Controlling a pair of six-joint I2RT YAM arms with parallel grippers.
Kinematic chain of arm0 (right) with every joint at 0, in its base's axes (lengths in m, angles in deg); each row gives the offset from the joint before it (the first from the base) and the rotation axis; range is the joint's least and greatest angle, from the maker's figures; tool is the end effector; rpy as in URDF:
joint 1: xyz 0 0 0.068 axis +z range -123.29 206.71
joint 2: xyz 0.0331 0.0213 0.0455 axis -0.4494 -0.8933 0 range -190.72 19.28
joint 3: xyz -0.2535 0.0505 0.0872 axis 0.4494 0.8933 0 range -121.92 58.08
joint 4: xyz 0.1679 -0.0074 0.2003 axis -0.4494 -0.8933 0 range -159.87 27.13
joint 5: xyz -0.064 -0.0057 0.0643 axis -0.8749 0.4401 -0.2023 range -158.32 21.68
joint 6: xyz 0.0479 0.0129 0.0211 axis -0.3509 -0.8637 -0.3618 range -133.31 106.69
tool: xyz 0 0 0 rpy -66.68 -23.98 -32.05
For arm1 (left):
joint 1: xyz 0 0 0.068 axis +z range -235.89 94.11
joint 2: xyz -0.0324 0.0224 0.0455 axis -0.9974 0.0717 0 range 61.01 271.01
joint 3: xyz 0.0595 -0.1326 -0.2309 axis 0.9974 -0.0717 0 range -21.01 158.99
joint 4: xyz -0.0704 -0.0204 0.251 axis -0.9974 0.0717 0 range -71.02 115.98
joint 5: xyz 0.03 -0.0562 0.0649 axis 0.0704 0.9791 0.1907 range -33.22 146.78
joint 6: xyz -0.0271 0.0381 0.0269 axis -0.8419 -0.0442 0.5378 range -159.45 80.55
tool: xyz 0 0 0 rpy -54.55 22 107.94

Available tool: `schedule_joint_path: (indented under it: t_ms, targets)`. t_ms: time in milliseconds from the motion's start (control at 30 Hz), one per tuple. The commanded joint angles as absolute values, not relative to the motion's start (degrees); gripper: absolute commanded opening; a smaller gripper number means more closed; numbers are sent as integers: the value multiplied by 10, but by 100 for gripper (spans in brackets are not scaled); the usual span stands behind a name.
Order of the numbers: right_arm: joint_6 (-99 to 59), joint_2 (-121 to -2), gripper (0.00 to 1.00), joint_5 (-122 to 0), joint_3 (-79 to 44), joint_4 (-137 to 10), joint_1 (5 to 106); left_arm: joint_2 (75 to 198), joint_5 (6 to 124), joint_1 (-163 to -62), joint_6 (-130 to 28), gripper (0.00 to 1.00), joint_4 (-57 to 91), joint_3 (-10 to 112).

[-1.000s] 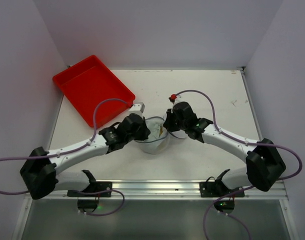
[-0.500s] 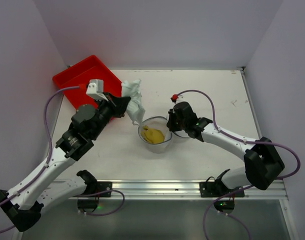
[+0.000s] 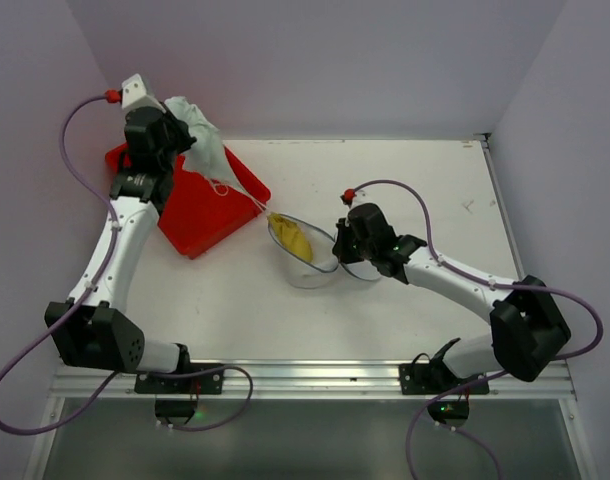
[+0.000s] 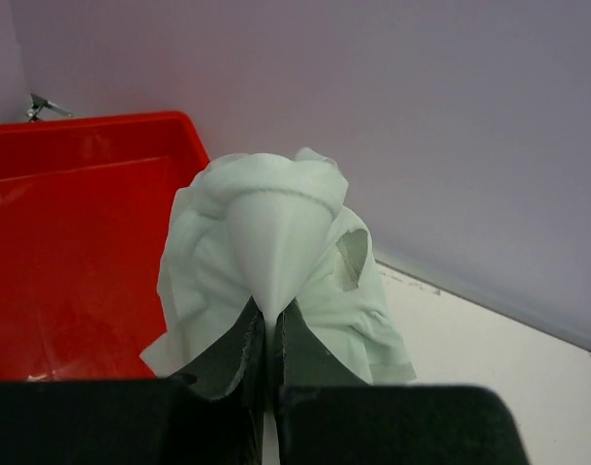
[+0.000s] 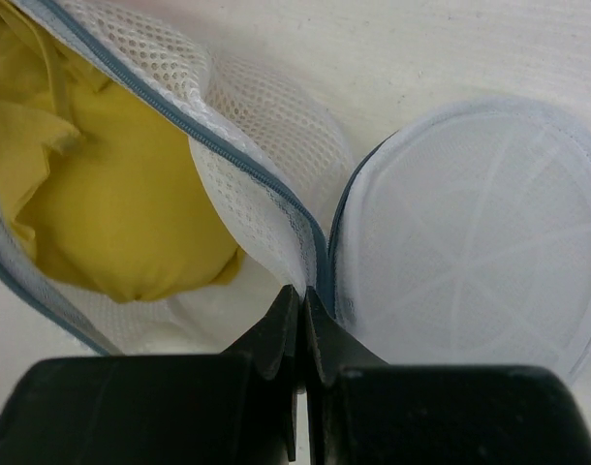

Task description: Unzip the laundry bag and remove the bra

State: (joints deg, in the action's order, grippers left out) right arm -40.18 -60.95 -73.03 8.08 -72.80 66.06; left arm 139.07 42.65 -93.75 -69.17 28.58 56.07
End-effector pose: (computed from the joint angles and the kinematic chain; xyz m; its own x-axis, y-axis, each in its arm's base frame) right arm 0.2344 0.1885 0.2316 -0.7086 0.0014 -0.7057 -0.2951 0.9077 0.2982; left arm 0.3163 -0.0351 0.4077 -0.1060 -0.4707 -0.8759 -0.1815 0.8752 -0.4483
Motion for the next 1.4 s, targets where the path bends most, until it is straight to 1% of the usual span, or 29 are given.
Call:
schedule_joint_path:
  t_ms: [0,33,133,167,200,300,333,433,500,533,600,700,800,833,867,967,1033,1133,1200,1300,1367]
  targets:
    - [-388,-582,0,-719,72,-732,661,1401,499,-890,-697,0,295,661]
    - [-386,-581,0,-719,73,-732,660,1398,513,-890,-699,0,297,667]
    - [-387,-583,0,-711,68,-731,661,1370,650,-893,-735,0,278,657]
    - [-389,-585,0,-706,61,-727,661,1354,724,-898,-759,0,270,650]
    - [-389,-593,0,-696,55,-725,661,1346,756,-908,-765,0,264,634]
    - [-397,-611,0,-683,25,-728,661,1307,773,-987,-761,0,260,600]
    - [-400,-623,0,-670,17,-731,661,1299,773,-1032,-761,0,259,588]
    - [-418,-645,0,-678,-13,-740,661,1269,798,-1084,-784,0,256,542]
    - [-428,-650,0,-679,-23,-734,661,1244,786,-1108,-801,0,249,498]
    - [-430,-653,0,-670,-24,-721,660,1239,783,-1136,-802,0,242,487]
    - [-433,-676,0,-662,-48,-730,660,1233,780,-1157,-813,0,241,472]
    - [-436,-707,0,-676,-53,-736,660,1224,783,-1174,-814,0,239,489]
    - [-441,-713,0,-682,-21,-739,649,1214,724,-1173,-781,0,285,558]
    - [-443,-713,0,-682,-12,-739,642,1216,689,-1173,-769,0,322,583]
    - [-447,-713,0,-682,3,-744,632,1223,679,-1173,-746,0,337,632]
    - [-448,-710,0,-682,22,-757,622,1240,655,-1172,-725,0,370,696]
    - [-445,-704,0,-682,25,-760,621,1244,656,-1172,-728,0,362,703]
    - [-443,-700,0,-678,18,-766,621,1253,695,-1173,-742,0,341,675]
    - [-437,-694,0,-663,18,-761,621,1252,701,-1172,-750,0,326,629]
    - [-435,-684,0,-665,23,-756,621,1239,651,-1173,-750,0,326,567]
    - [-432,-685,0,-660,24,-756,622,1238,640,-1172,-749,0,326,540]
